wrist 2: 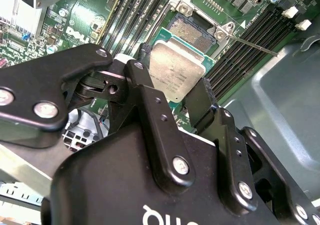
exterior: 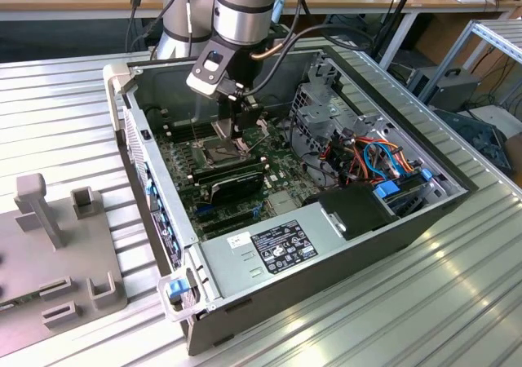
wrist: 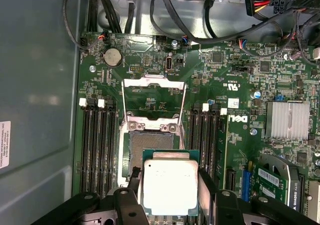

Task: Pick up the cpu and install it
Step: 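Place the cpu into insertion slot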

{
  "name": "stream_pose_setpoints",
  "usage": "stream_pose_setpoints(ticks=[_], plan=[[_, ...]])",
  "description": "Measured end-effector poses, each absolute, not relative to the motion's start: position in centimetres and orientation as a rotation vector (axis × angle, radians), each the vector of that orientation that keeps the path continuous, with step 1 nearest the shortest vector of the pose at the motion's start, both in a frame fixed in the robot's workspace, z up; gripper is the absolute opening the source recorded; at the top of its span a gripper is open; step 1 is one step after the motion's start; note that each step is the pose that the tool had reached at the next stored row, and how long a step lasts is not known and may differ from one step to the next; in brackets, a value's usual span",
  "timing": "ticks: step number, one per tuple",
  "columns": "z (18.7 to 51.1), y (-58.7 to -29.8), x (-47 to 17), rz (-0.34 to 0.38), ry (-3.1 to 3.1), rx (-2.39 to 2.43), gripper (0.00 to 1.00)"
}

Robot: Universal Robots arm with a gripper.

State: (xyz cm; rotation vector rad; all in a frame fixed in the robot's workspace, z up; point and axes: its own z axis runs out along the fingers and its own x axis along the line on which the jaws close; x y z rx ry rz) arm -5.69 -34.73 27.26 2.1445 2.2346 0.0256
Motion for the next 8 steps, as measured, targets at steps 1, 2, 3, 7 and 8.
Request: stream_pose_setpoints(ticks=[1, 2, 3, 7, 8], plan=[[27.25, -34.73, -5.69, 0.026, 2.235, 2.145, 0.54], [27.24, -34.73, -5.69, 0.026, 2.235, 2.145, 0.54], [27.20, -34.73, -5.69, 0.027, 2.235, 2.145, 0.54], [27.03, -34.73, -5.69, 0.028, 2.234, 2.144, 0.54], [26.98, -34.73, -5.69, 0.028, 2.234, 2.144, 0.54]])
